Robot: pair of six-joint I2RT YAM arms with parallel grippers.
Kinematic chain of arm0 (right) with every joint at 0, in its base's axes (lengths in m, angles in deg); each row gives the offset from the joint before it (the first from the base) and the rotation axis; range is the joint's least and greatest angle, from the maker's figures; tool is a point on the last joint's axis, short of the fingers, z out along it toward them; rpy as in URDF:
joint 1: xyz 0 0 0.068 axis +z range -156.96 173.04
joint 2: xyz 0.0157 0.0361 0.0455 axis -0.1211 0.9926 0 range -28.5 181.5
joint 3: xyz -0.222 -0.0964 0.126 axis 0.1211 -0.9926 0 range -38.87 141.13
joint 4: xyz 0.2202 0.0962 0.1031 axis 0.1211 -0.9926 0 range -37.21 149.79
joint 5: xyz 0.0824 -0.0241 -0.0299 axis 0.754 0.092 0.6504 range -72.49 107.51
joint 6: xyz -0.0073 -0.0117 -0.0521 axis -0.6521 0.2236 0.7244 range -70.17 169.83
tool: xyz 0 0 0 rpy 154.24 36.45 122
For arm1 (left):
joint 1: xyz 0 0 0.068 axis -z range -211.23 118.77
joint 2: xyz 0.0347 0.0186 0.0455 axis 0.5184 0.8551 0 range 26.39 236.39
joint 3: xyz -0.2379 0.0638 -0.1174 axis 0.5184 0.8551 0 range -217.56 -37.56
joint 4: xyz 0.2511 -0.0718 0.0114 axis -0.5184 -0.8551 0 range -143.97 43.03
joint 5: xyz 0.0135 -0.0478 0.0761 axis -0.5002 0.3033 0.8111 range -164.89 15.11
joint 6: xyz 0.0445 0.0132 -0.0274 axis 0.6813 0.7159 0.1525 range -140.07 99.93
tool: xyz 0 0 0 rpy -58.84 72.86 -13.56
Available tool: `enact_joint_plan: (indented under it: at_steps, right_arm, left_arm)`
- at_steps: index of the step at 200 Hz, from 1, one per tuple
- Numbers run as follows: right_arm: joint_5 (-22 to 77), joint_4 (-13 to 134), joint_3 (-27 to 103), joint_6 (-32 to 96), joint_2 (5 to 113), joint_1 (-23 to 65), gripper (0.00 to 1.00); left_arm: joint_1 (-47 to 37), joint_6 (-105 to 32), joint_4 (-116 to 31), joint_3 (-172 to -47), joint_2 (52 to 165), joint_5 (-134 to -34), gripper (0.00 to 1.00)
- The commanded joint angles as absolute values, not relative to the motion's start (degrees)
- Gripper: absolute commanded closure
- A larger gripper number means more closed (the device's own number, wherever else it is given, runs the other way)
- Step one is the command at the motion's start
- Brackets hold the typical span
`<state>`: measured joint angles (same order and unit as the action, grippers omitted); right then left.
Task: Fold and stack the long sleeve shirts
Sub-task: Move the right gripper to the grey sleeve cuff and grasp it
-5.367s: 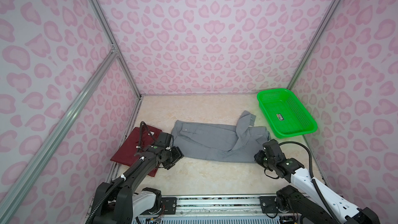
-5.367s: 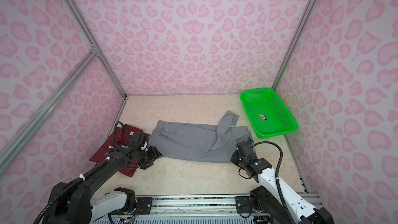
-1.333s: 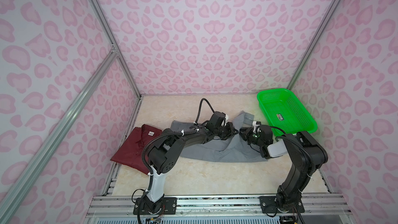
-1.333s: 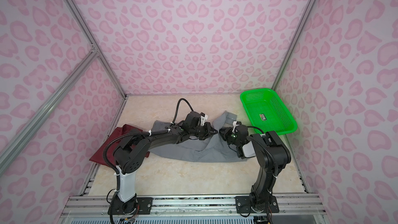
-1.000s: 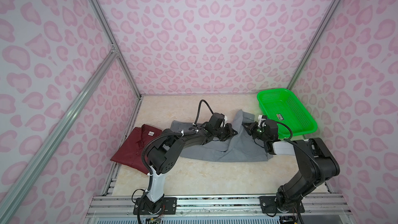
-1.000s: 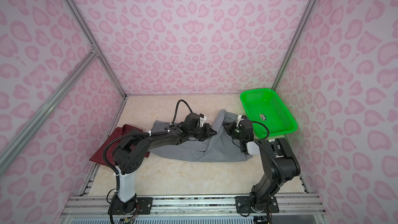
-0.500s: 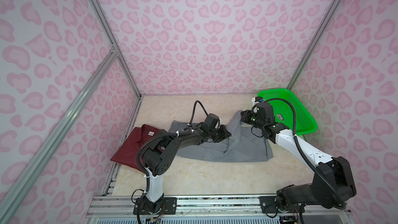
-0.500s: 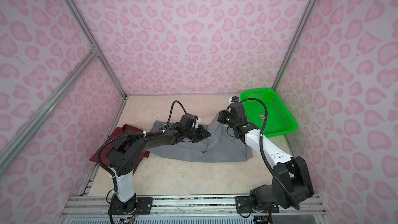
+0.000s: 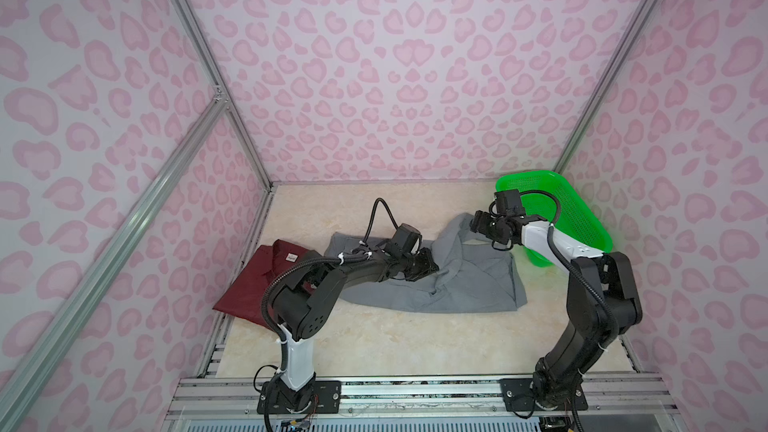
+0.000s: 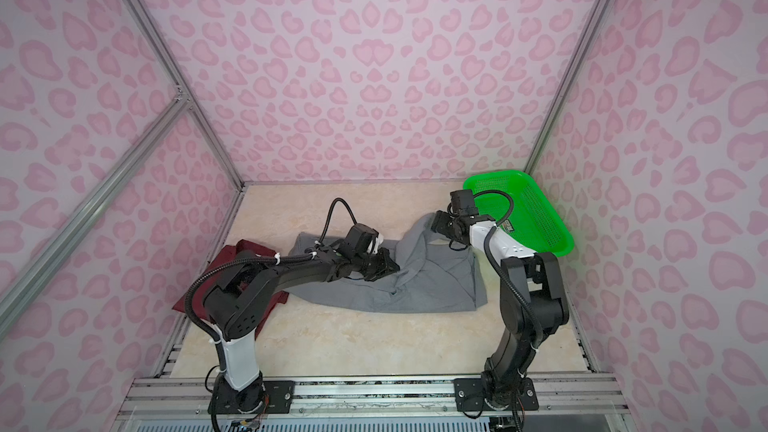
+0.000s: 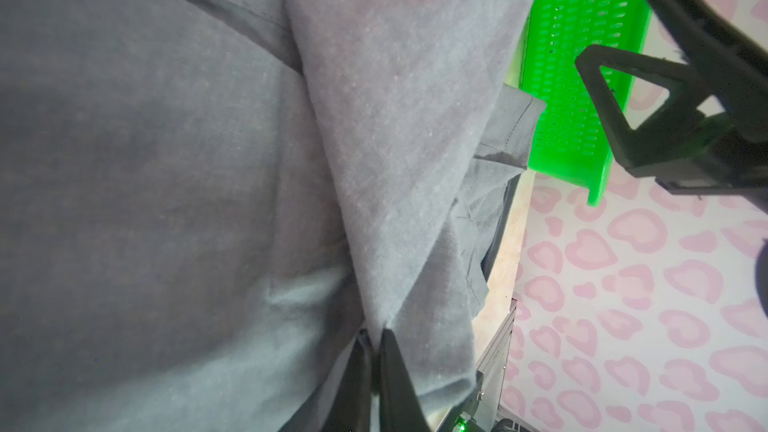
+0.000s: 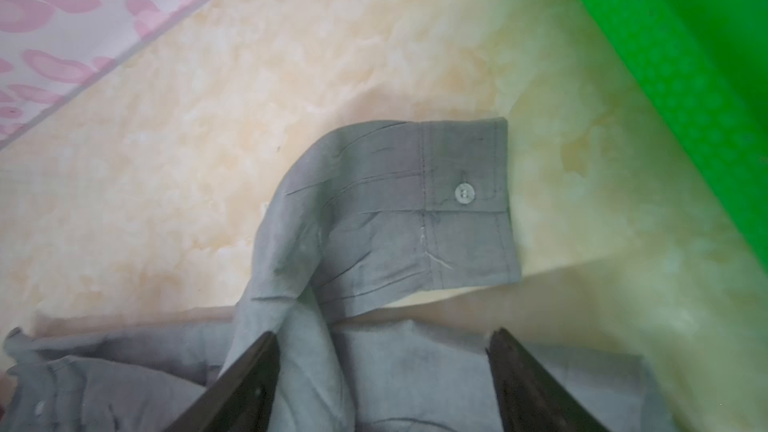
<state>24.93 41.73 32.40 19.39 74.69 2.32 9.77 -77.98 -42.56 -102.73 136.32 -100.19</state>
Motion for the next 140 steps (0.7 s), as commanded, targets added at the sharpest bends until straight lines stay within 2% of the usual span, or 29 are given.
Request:
enact_joint_plan:
  at_steps: [1,68,107,140]
  right_arm:
    - [19.98,38.0,35.17,19.92,79.24,2.35,0.21]
    - [12.69,37.03,40.42,21.76,87.21,2.91,0.25]
    - [15.46,39.35,39.89,21.47,90.57,1.49,0.41]
    - [16.86,39.66,40.84,22.16,91.64,1.48,0.67]
  left_arm:
    - [9.73,-76.58,-43.65,-102.36,135.32,-99.53,0.92]
    - [9.66,-75.27,-44.52,-102.5,135.6,-99.11,0.95]
    - [9.64,-75.36,-44.12,-102.6,135.99,-99.23,0.95]
    - [9.72,-75.44,-43.64,-102.73,136.69,-99.67,0.95]
